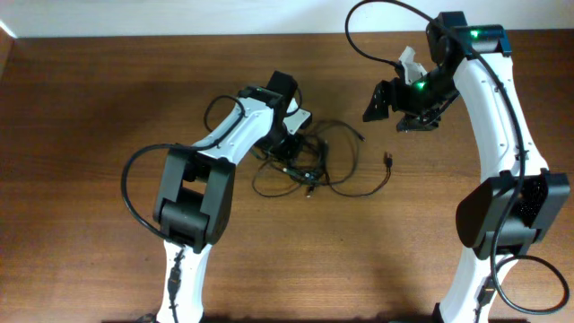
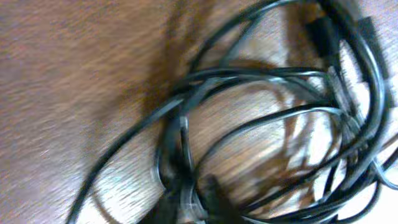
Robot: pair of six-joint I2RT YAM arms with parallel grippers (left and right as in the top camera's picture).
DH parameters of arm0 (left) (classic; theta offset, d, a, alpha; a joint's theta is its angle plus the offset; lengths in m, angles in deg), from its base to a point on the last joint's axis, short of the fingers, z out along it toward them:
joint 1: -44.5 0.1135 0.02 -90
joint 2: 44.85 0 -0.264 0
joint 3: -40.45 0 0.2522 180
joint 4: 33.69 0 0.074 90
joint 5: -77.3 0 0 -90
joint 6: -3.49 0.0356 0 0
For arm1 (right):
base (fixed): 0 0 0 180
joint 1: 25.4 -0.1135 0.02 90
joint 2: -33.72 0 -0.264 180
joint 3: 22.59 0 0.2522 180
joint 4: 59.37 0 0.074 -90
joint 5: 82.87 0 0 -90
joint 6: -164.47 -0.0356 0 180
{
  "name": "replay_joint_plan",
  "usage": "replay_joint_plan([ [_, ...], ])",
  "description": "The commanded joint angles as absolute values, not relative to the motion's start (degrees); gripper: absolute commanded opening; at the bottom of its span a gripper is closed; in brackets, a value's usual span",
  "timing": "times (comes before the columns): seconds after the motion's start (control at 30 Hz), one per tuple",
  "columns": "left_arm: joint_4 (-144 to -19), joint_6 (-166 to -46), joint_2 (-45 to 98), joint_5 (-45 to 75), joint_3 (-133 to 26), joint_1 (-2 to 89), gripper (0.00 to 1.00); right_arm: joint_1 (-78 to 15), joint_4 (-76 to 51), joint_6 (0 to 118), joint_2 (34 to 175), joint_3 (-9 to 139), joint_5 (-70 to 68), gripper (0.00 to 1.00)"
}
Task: Untangle cables
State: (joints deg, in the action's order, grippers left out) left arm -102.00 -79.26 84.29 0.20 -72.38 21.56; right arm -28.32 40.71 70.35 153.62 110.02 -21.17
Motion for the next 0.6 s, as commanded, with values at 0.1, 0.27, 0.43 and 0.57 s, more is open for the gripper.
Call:
replay_joint_plan([
  [0.1,-112.47,-81.31,84.53,7.57,-86.54,22.63,0.0,-28.45,40.56,70.68,151.74,109.78,-22.37,0.85],
  [0.27,-124.47,-81.31,83.57,18.15,-109.08,24.1,0.0,-30.77,37.59,71.11,151.74,109.8,-32.03,0.84],
  [0.43,-128.62,-81.31,83.57,24.24,-115.77,24.16,0.0,-34.55,30.37,69.1,151.74,109.8,-39.42,0.77],
  [0.57,-128.07,-81.31,83.46,37.25,-117.65,26.57,0.0,-34.81,24.56,61.06,151.74,109.8,-38.11,0.71],
])
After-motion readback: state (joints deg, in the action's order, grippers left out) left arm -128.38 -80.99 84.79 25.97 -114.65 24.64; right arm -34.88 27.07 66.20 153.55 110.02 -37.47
